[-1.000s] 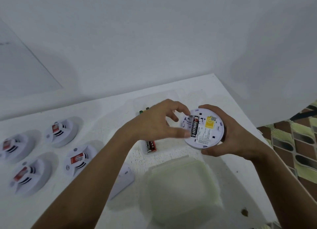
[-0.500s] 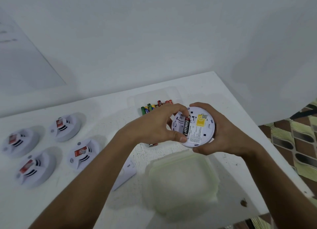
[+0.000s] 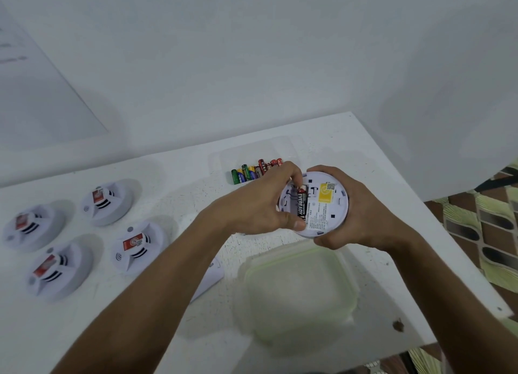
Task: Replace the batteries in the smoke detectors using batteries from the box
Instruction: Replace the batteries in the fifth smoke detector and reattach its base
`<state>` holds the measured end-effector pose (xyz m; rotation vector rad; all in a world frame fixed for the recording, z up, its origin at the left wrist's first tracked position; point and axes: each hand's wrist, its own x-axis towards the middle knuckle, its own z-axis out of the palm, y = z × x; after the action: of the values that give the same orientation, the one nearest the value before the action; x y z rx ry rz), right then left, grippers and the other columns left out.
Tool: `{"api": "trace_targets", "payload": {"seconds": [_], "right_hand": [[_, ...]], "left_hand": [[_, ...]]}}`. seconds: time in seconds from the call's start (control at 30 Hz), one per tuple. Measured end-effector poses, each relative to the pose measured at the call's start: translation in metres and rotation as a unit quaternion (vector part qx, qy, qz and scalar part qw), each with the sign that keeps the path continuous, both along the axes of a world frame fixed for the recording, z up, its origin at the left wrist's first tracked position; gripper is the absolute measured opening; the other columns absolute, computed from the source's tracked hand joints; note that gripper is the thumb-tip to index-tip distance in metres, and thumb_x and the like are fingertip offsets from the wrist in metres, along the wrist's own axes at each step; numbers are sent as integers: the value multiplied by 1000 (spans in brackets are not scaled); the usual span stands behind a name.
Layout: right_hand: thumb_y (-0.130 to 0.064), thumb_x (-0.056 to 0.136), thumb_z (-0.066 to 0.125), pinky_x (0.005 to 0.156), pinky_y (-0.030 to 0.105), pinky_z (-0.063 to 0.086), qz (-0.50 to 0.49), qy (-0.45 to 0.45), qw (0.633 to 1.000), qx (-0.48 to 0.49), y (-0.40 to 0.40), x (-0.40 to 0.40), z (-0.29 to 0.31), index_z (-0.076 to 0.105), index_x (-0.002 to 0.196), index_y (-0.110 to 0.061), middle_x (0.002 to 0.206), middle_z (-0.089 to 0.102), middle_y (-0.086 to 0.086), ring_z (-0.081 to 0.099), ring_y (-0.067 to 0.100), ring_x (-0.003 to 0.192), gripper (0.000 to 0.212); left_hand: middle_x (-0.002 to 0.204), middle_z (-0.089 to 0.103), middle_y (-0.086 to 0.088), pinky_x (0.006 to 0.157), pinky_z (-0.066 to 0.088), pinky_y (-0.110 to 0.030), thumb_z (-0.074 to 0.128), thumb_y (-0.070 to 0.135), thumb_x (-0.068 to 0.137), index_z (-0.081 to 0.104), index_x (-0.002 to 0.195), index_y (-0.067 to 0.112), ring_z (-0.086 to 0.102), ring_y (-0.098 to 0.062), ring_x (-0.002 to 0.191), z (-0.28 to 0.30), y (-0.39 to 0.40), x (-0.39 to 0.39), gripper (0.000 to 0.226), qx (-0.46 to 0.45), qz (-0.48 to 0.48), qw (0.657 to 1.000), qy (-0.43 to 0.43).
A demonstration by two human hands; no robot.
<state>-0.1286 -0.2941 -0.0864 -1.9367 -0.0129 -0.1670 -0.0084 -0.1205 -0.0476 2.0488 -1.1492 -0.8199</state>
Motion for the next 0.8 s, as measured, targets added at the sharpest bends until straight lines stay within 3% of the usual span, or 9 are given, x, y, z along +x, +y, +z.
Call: {"api": "trace_targets", "payload": {"seconds": [0.13,0.23,0.33,0.47,0.57,0.63,0.7,0.8], "right_hand": [[-28,46,82,80,18,54,-13,-6,1000,15,0,2,2,52,126,-29,115,62,-16,63,10,105,86],[-27,47,82,80,20,55,-17,-9,1000,13,-3,3,3,51,128,-26,115,61,-14,63,12,104,86],[-22,49,84,82,19,53,-20,-14,1000,7,-4,4,1,51,127,-26,115,61,-14,63,10,104,85],[-26,50,82,85,20,53,-33,-7,999,11,-8,5,-4,51,130,-18,117,61,-12,63,13,107,87],[-27,49,83,85,22,54,-44,1,999,24,-15,2,-7,50,130,-21,118,61,-9,63,13,109,88],[-28,49,84,86,23,54,-53,5,998,29,-20,0,-9,49,130,-24,120,60,-6,62,13,111,89],[-28,50,84,86,23,54,-59,11,998,32,-22,-2,-12,48,131,-25,121,60,-5,61,13,113,89],[-28,51,85,86,21,53,-56,20,998,38,-21,-4,-17,47,133,-24,122,58,-8,60,12,114,90]], "left_hand": [[116,49,3,53,43,-11,79,27,79,39,108,30,56,-7,85,-2,-1,2,49,-17,25,999,-13],[113,44,8,72,46,-18,75,41,80,44,103,30,51,-4,97,-9,-4,-2,40,-66,87,992,-65],[101,55,3,69,42,-15,72,37,84,50,95,24,51,-5,85,-13,-11,-6,28,-119,139,979,-85],[81,67,1,67,50,-32,71,26,85,54,88,18,59,-14,70,-14,-21,-8,19,-139,193,971,-27],[81,72,1,59,46,-26,71,20,86,59,91,20,58,-8,61,-11,-28,8,14,-175,269,945,65],[82,73,0,59,48,-26,72,21,85,60,87,25,62,-11,65,-11,-33,33,13,-207,334,917,70],[78,73,1,61,50,-30,73,24,84,63,87,28,64,-16,67,-16,-37,62,12,-194,368,909,29],[79,72,-2,52,48,-21,73,26,84,69,97,22,64,-15,63,-32,-48,93,15,-118,356,927,0]]}}
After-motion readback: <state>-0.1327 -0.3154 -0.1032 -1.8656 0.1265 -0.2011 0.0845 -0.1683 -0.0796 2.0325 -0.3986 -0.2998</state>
